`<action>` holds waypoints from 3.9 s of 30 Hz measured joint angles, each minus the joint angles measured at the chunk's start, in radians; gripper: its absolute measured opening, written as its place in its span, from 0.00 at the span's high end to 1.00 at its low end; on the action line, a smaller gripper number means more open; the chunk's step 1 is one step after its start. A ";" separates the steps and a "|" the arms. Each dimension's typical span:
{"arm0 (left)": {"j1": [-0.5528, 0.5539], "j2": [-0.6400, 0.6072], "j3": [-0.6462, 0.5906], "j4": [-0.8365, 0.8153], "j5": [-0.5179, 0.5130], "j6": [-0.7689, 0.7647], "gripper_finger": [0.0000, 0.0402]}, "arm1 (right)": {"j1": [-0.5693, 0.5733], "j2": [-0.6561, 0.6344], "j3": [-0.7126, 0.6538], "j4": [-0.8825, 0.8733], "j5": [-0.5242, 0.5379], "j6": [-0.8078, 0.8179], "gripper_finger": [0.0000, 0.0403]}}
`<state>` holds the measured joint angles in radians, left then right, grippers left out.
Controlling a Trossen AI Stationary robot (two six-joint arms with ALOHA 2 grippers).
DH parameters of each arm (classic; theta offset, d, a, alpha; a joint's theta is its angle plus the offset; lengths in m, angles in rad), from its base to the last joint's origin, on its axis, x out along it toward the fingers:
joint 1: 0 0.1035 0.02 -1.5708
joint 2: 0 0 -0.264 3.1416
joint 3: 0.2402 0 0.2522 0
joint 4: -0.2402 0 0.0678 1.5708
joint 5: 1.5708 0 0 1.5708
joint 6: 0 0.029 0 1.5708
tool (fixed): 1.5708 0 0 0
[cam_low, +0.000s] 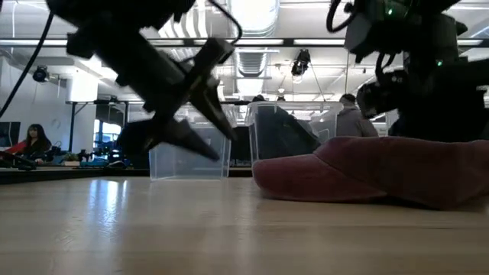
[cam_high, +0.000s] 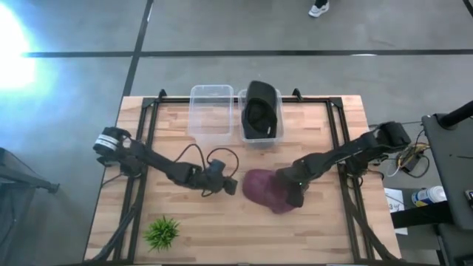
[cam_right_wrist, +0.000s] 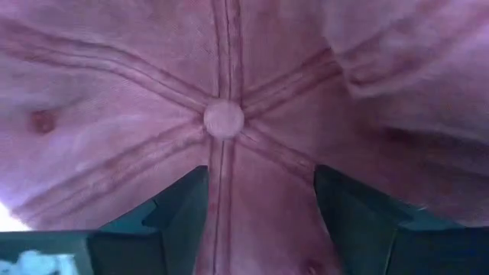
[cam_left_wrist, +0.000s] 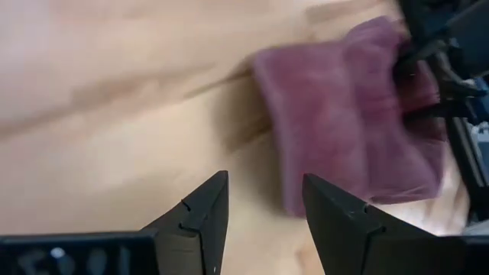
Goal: Pick & Place hat
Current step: Put the pink cap into the left transparent bin, then return to Home Position
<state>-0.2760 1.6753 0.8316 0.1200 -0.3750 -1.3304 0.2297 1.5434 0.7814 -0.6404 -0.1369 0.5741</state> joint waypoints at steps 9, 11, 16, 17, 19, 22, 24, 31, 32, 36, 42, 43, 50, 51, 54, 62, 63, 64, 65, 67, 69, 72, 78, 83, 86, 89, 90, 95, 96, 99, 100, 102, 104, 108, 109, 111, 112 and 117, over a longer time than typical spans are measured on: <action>-0.032 0.128 0.016 0.088 0.002 -0.115 0.60 | 0.004 0.129 0.039 0.154 0.004 0.003 0.42; -0.032 0.148 0.030 0.104 -0.009 -0.127 0.60 | 0.004 0.146 0.056 0.163 0.005 -0.001 0.42; -0.026 0.181 0.052 0.176 -0.061 -0.122 0.60 | 0.004 0.174 0.087 0.179 0.030 -0.022 0.42; -0.025 0.181 0.054 0.189 -0.069 -0.118 0.60 | 0.004 0.177 0.090 0.186 0.031 -0.024 0.42; -0.024 0.180 0.055 0.217 -0.091 -0.112 0.60 | 0.004 0.184 0.098 0.187 0.032 -0.024 0.42; -0.025 0.175 0.051 0.273 -0.124 -0.072 0.60 | 0.004 0.195 0.101 0.192 0.035 -0.027 0.42; -0.025 0.174 0.050 0.347 -0.124 -0.003 0.60 | 0.004 0.205 0.100 0.200 0.036 -0.028 0.42; -0.025 0.172 0.096 0.465 -0.104 0.166 0.69 | 0.004 0.205 0.136 0.205 0.055 -0.063 0.42; -0.025 0.172 0.103 0.462 -0.097 0.189 0.73 | 0.004 0.202 0.147 0.193 0.055 -0.076 0.42; -0.025 0.159 0.126 0.396 -0.081 0.241 0.95 | 0.022 0.152 0.178 0.074 0.063 -0.111 0.42; -0.025 0.058 0.134 0.210 -0.080 0.305 0.97 | 0.073 -0.034 0.183 -0.168 0.102 -0.124 0.42; -0.027 0.027 0.133 0.159 -0.080 0.321 0.98 | 0.087 -0.073 0.178 -0.208 0.117 -0.106 0.42; -0.042 -0.235 0.137 0.131 -0.049 0.526 0.98 | 0.173 -0.346 0.132 -0.320 0.307 0.137 0.42; -0.045 -0.274 0.138 0.143 -0.042 0.570 0.98 | 0.179 -0.373 0.128 -0.326 0.342 0.163 0.42; -0.048 -0.382 0.135 0.165 -0.114 0.672 0.98 | 0.191 -0.425 0.112 -0.322 0.421 0.214 0.42; -0.047 -0.565 0.133 0.169 -0.880 1.217 0.98 | 0.189 -0.424 0.068 -0.321 0.461 0.231 0.42; -0.031 -0.570 0.133 0.168 -0.965 1.282 0.97 | 0.189 -0.413 0.063 -0.322 0.458 0.231 0.42; -0.008 -0.576 0.132 0.167 -1.023 1.336 0.97 | 0.189 -0.400 0.060 -0.321 0.457 0.231 0.42; 0.016 -0.580 0.130 0.164 -1.051 1.370 0.97 | 0.189 -0.386 0.058 -0.321 0.456 0.231 0.42; 0.064 -0.580 0.129 0.127 -1.029 1.374 0.97 | 0.189 -0.359 0.057 -0.321 0.454 0.230 0.42; 0.116 -0.567 0.129 0.060 -0.953 1.278 0.97 | 0.189 -0.335 0.057 -0.321 0.445 0.230 0.42; 0.203 -0.545 0.139 -0.178 -0.821 0.944 0.97 | 0.189 -0.304 0.057 -0.318 0.401 0.228 0.42; 0.342 -0.445 0.221 -0.844 -0.556 0.273 0.98 | 0.189 -0.279 0.057 -0.318 0.335 0.235 0.42; 0.410 -0.392 0.228 -0.780 -0.328 0.300 0.95 | 0.188 -0.279 0.057 -0.313 0.345 0.232 0.42; 0.424 -0.373 0.227 -0.636 -0.250 0.404 0.94 | 0.188 -0.279 0.057 -0.312 0.345 0.230 0.42; 0.438 -0.369 0.234 -0.585 -0.251 0.435 0.92 | 0.188 -0.279 0.057 -0.311 0.345 0.234 0.42; 0.441 -0.367 0.237 -0.586 -0.265 0.436 0.91 | 0.188 -0.279 0.057 -0.311 0.345 0.236 0.42; 0.441 -0.375 0.237 -0.592 -0.278 0.438 0.84 | 0.189 -0.279 0.057 -0.310 0.342 0.247 0.42; 0.441 -0.380 0.237 -0.592 -0.277 0.433 0.82 | 0.189 -0.280 0.057 -0.310 0.336 0.245 0.42; 0.441 -0.399 0.256 -0.594 -0.255 0.413 0.78 | 0.189 -0.293 0.058 -0.295 0.302 0.229 0.42; 0.442 -0.411 0.266 -0.597 -0.230 0.421 0.77 | 0.189 -0.302 0.058 -0.277 0.292 0.221 0.42; 0.437 -0.442 0.290 -0.591 -0.178 0.450 0.77 | 0.189 -0.336 0.058 -0.208 0.292 0.197 0.42; 0.414 -0.479 0.317 -0.576 -0.166 0.507 0.77 | 0.178 -0.385 0.068 -0.120 0.293 0.157 0.42; 0.351 -0.562 0.360 -0.561 -0.165 0.667 0.77 | 0.131 -0.491 0.111 -0.050 0.366 0.004 0.42; 0.344 -0.585 0.365 -0.566 -0.164 0.675 0.77 | 0.119 -0.516 0.122 -0.060 0.413 -0.035 0.42; 0.334 -0.632 0.372 -0.571 -0.151 0.643 0.77 | 0.098 -0.570 0.141 -0.062 0.518 -0.099 0.42; 0.329 -0.656 0.369 -0.574 -0.130 0.641 0.77 | 0.090 -0.597 0.157 -0.059 0.572 -0.124 0.42; 0.306 -0.744 0.294 -0.474 0.077 0.790 0.77 | 0.075 -0.727 0.216 -0.017 0.682 -0.005 0.42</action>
<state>0.0302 0.9313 1.1258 -0.3540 -0.2977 -0.5402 0.3043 0.8165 0.9970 -0.6570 0.5452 0.5691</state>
